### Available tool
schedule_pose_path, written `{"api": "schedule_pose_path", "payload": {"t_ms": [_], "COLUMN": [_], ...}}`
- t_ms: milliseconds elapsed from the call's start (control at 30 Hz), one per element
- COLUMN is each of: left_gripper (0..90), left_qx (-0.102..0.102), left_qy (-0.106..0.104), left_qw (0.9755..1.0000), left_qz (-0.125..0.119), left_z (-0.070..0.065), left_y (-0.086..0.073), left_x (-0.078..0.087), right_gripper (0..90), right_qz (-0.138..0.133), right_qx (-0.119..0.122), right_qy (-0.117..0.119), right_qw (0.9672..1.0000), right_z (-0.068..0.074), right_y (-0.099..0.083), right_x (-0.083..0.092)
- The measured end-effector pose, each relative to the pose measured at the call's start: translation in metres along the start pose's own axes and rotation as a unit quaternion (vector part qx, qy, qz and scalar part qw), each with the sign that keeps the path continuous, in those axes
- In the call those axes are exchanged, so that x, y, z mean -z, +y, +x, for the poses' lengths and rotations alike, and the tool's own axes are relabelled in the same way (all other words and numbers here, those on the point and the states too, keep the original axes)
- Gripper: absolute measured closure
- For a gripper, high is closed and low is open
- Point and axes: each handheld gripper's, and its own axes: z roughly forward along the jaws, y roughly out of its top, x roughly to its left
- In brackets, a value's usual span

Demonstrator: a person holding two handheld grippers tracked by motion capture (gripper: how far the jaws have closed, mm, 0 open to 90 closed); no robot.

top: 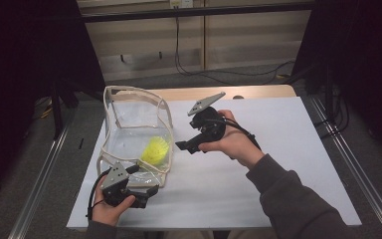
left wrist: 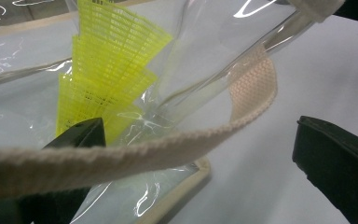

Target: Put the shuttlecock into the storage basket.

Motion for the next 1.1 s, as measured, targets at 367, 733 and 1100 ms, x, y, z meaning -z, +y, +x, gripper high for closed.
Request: {"api": "schedule_pose_path", "payload": {"t_ms": [367, 733, 1100], "left_gripper": [3.0, 3.0, 3.1], "left_qx": [0.000, 0.000, 0.001], "left_qy": [0.000, 0.000, -0.001], "left_qw": [1.0000, 1.0000, 1.0000], "left_qz": [-0.002, -0.002, -0.002], "left_z": [0.000, 0.000, 0.001], "left_y": [0.000, -0.001, -0.002], "left_x": [0.000, 0.000, 0.001], "right_gripper": [16.0, 15.2, 14.7], "right_qz": [0.000, -0.004, -0.008], "right_qx": [-0.006, -0.011, -0.014], "right_qy": [0.002, -0.002, -0.003], "right_qw": [1.0000, 0.9999, 0.9999], "right_z": [-0.005, -0.012, -0.015], "right_y": [-0.015, -0.029, -0.041], "right_x": [0.000, 0.005, 0.004]}}
